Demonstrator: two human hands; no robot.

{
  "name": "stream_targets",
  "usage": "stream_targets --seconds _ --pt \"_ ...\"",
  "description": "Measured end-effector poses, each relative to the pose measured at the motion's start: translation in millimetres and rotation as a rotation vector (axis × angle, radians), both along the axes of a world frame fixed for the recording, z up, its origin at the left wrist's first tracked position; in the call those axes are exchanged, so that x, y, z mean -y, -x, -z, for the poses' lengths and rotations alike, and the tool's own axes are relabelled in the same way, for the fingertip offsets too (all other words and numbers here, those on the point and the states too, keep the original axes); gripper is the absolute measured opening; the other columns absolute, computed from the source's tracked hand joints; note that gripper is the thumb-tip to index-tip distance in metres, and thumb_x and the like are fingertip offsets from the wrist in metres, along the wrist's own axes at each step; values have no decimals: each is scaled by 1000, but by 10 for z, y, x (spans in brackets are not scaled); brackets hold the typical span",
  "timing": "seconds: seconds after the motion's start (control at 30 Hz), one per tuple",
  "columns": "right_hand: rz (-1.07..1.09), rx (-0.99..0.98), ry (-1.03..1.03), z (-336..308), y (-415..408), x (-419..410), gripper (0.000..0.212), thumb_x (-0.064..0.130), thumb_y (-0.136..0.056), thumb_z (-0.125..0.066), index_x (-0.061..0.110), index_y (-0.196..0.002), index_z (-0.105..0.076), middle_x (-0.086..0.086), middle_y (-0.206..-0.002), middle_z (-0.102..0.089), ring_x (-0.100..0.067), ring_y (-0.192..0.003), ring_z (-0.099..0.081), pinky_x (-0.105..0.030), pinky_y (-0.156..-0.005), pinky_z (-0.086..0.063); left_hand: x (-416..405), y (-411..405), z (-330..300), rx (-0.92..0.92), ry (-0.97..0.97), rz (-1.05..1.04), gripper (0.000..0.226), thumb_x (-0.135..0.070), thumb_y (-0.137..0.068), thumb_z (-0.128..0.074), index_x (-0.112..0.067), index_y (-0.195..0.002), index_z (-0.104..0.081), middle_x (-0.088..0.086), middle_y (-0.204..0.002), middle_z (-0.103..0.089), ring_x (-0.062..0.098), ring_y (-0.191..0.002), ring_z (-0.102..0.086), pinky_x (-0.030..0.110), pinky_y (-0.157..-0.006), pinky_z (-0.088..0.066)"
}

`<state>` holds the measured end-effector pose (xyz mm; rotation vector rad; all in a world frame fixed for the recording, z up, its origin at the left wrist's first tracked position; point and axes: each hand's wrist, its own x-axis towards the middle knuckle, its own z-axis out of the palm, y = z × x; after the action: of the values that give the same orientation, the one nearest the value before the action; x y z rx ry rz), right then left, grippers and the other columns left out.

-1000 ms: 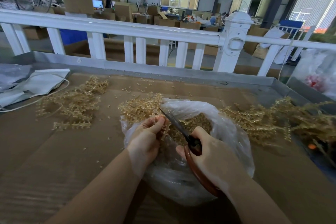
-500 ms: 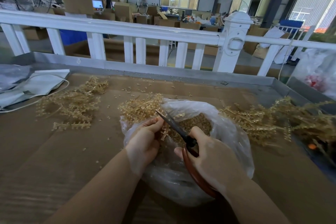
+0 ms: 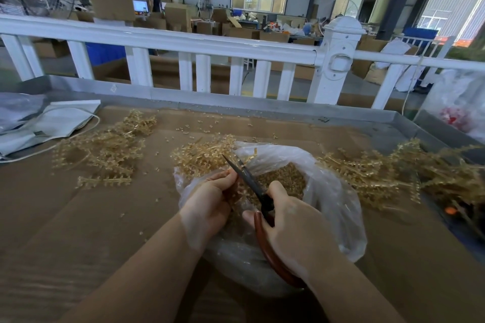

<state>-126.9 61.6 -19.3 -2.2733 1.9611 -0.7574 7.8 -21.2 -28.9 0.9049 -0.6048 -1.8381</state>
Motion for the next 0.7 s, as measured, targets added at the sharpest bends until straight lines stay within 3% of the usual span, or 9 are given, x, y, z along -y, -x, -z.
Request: stream_targets --seconds 0.13,0.23,0.37,0.47,0.6,0.7 --pt "-2 -13 26 18 16 -9 37 68 -84 -40 33 -90 -27 9 -74 -54 -9 -71 -55 -20 -59 -38 12 -8 10 2 -15 4 12 -3 -91 -50 -4 -92 -61 16 -96 -57 30 -99 -52 46 -107 -37" --pt "-13 -13 30 19 16 -9 37 67 -84 -41 34 -90 -25 9 -74 -53 -10 -71 -53 -20 -59 -33 17 -14 13 -21 -39 3 13 -3 -91 -49 -5 -89 -61 13 -91 -58 29 -94 -52 45 -109 -35" --pt "-20 1 45 13 -2 17 37 67 -85 -42 34 -88 -26 9 -73 -54 -8 -69 -53 -20 -60 -38 11 -34 1 -63 -58 17 14 -4 -90 -50 -5 -90 -64 11 -89 -62 24 -86 -56 41 -101 -42" --pt "-16 43 58 16 -19 21 35 65 -86 -45 33 -87 -30 9 -70 -55 -6 -66 -55 -20 -60 -44 5 -40 -16 -58 -69 18 12 -6 -89 -52 -6 -87 -64 8 -84 -61 18 -76 -54 31 -79 -45" --pt "-12 99 33 20 -19 19 34 62 -87 -48 32 -87 -34 8 -69 -57 -7 -65 -58 -27 -64 -51 0 -29 -18 -45 -58 10 8 -6 -86 -54 -7 -89 -62 6 -82 -57 16 -71 -51 28 -74 -42" --pt "-4 117 9 14 -8 22 35 61 -87 -49 30 -85 -34 8 -65 -56 -7 -62 -56 -22 -59 -45 -14 -25 -23 0 -24 13 7 -6 -85 -56 -6 -89 -62 6 -79 -54 17 -69 -49 29 -69 -41"
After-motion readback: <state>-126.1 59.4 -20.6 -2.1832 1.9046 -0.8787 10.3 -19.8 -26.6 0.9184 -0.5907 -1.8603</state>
